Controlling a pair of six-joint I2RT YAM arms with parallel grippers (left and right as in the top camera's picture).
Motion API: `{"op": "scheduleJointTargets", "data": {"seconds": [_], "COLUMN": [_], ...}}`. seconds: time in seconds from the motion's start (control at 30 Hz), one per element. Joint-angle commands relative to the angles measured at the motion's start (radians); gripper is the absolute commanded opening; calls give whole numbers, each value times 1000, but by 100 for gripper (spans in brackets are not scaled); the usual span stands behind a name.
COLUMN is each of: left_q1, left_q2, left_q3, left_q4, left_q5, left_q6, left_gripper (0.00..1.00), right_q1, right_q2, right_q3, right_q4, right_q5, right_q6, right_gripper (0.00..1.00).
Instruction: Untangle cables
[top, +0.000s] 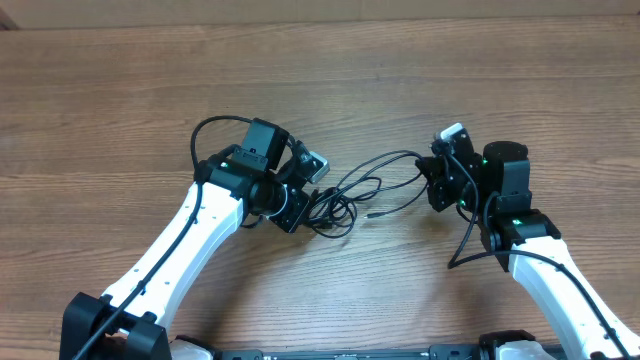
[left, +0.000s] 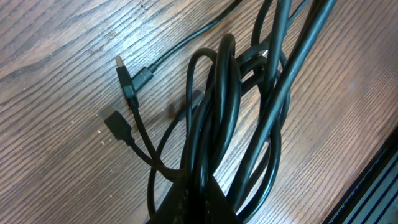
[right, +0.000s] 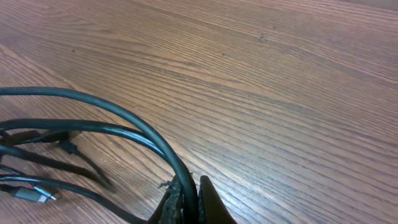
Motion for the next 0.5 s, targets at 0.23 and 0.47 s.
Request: {"op": "scheduleJointTargets", "data": {"seconds": [0.23, 0.47], "left_q1": [13, 13], "left_q2": [8, 8], "left_q3": [-4, -4], "left_q4": [-8, -4], "left_q5": [-43, -43], "left_q6": [-18, -18], "left_gripper": [4, 4], "right_q1": [-10, -10], "right_q2": [-18, -18], "right_q3": [16, 16], "right_q4": [5, 4], "right_q5": [161, 73], "right_q6": [120, 192], "right_gripper": [22, 68]}}
